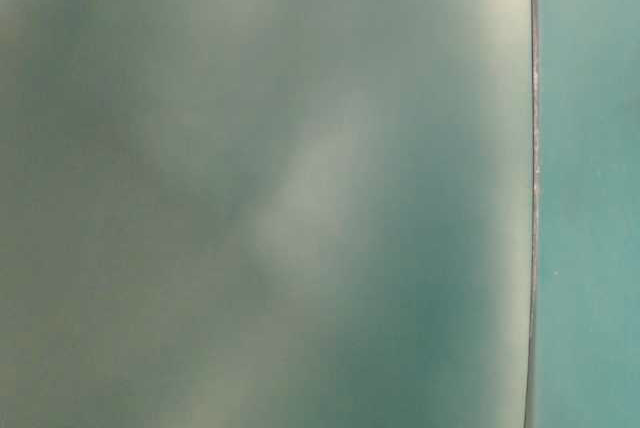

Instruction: Move the cup to the left with left arm.

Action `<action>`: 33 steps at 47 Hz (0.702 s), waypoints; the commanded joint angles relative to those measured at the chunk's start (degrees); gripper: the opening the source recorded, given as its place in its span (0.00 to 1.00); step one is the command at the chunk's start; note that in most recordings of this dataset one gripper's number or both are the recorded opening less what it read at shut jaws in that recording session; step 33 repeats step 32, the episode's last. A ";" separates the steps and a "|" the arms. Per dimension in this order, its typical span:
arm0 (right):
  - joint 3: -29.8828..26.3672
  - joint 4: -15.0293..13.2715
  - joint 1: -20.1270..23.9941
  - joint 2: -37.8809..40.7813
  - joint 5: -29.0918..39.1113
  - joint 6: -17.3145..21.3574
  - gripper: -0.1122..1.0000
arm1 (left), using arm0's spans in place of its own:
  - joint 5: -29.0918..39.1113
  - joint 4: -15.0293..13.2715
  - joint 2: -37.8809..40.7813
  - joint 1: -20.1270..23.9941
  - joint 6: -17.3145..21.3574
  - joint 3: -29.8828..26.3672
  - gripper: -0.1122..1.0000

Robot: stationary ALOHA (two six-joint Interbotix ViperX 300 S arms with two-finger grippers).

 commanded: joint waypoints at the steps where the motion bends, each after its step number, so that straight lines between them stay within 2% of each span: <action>1: -1.49 0.09 -0.09 0.35 -0.26 0.00 0.10 | -0.70 0.18 0.44 0.18 0.53 -0.62 0.67; 33: -1.41 0.09 -0.44 0.70 -0.26 0.00 0.10 | -0.88 0.18 0.53 0.18 1.41 -0.62 0.67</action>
